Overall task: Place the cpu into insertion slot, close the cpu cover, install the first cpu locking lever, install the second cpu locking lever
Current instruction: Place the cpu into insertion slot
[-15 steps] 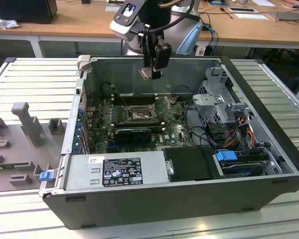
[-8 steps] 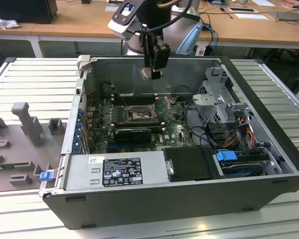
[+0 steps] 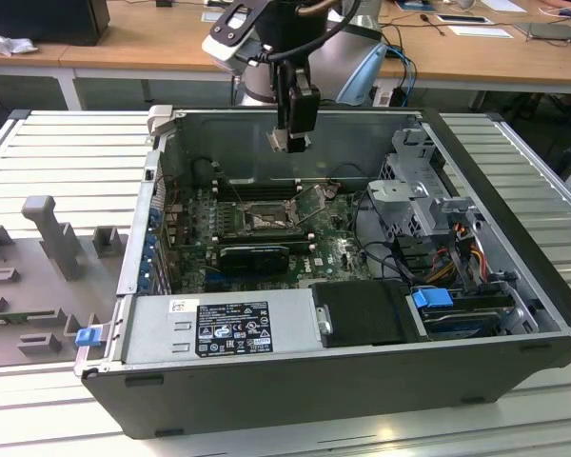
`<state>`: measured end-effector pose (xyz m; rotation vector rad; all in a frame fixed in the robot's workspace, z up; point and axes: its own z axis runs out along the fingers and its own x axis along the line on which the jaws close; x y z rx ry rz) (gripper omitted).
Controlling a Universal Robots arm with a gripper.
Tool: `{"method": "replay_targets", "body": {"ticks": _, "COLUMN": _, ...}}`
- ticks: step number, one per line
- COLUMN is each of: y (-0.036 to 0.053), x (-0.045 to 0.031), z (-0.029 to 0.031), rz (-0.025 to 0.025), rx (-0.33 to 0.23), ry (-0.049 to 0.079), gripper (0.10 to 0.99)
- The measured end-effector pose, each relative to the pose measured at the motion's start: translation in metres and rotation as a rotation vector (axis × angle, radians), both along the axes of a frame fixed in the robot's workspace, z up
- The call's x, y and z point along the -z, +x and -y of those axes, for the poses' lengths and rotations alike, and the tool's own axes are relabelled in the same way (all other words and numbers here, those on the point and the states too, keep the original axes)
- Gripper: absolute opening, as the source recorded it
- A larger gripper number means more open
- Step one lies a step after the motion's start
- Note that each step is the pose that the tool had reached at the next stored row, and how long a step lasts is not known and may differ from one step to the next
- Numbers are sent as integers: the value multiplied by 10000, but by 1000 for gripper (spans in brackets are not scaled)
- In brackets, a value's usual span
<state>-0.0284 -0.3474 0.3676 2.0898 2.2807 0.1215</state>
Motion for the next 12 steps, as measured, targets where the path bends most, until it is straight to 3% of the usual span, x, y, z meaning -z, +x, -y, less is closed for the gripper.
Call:
{"method": "replay_targets", "body": {"ticks": 6, "y": 0, "x": 6, "z": 0, "rz": 0, "rx": 1055, "ry": 1, "gripper": 529}}
{"method": "replay_targets", "body": {"ticks": 12, "y": -1, "x": 64, "z": 0, "rz": 1, "rx": 1081, "ry": 1, "gripper": 529}}
